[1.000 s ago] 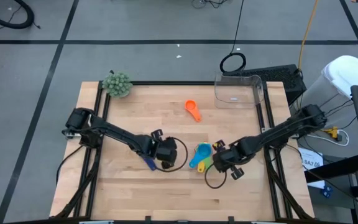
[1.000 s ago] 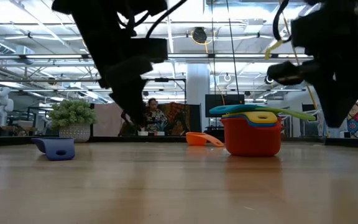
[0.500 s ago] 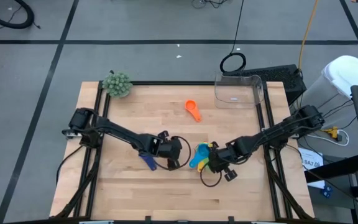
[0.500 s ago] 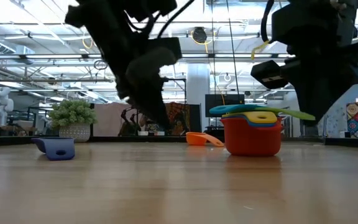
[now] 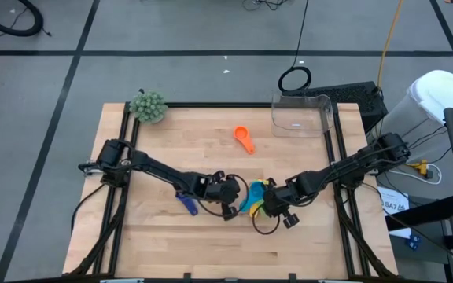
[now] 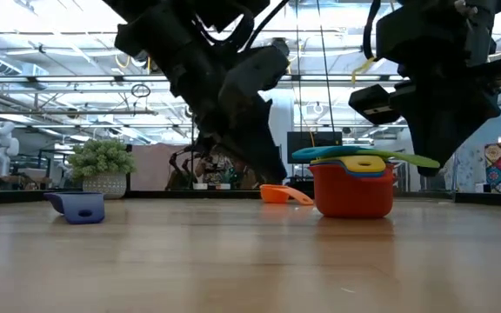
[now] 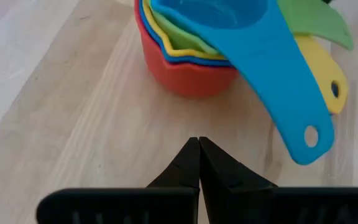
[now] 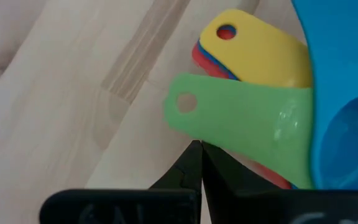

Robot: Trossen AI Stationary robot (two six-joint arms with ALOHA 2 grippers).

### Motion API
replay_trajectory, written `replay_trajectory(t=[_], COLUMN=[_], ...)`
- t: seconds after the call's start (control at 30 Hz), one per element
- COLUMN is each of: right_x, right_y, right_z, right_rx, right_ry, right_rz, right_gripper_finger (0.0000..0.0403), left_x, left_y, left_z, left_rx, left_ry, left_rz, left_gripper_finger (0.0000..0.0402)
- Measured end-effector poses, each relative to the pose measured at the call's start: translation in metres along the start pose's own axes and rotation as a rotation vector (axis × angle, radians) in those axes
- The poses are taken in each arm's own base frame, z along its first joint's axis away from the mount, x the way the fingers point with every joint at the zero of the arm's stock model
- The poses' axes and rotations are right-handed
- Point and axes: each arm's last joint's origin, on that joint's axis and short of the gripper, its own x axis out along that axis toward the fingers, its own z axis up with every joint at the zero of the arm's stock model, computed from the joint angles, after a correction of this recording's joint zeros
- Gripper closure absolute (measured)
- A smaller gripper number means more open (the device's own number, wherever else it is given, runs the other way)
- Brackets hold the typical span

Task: Nest measuring cups in basket
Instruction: Stack the light blue measuring cup on top of the green measuring cup, then stack the orange measuring cup on top of the light blue measuring cup

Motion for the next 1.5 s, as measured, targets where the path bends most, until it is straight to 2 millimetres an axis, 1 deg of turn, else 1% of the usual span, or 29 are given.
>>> replay_trajectory(t=[0.17,0.33,0.47,0.57,0.7,0.87,1.0,1.2,1.4,1.5], right_x=[0.0,0.004,0.009,0.014,0.017,0.011,0.007,0.006,0.006,0.002], right_y=[-0.005,-0.012,-0.016,-0.019,-0.024,-0.028,-0.034,-0.041,-0.039,-0.038], right_z=[0.002,0.003,0.004,0.005,0.011,0.022,0.024,0.022,0.017,0.014], right_rx=[0.008,0.013,0.011,0.007,0.007,-0.027,-0.021,-0.012,0.003,0.001], right_ry=[-0.032,-0.041,-0.046,-0.052,-0.055,-0.095,-0.089,-0.08,-0.022,0.006], right_rz=[-0.014,-0.022,-0.028,-0.034,-0.038,-0.054,-0.08,-0.1,-0.084,-0.107], right_gripper_finger=[0.0403,0.0403,0.0403,0.0403,0.0403,0.0403,0.0403,0.0403,0.0403,0.0403], left_x=[-0.005,-0.006,-0.006,-0.006,-0.006,-0.006,-0.006,-0.006,-0.006,-0.005], left_y=[-0.007,-0.009,-0.007,-0.008,-0.008,-0.008,-0.008,-0.009,-0.006,-0.003], left_z=[0.015,0.019,0.016,0.016,0.016,0.016,0.016,0.016,0.011,0.011], left_rx=[-0.003,0.01,0.014,0.012,0.013,0.011,0.003,-0.005,0.001,-0.005], left_ry=[-0.044,-0.047,-0.015,-0.021,-0.017,-0.017,-0.018,-0.015,0.031,0.043], left_rz=[-0.028,-0.039,-0.036,-0.039,-0.04,-0.04,-0.041,-0.041,-0.016,-0.006], left_gripper_finger=[0.0399,0.0399,0.04,0.0399,0.04,0.04,0.0399,0.04,0.0395,0.0396])
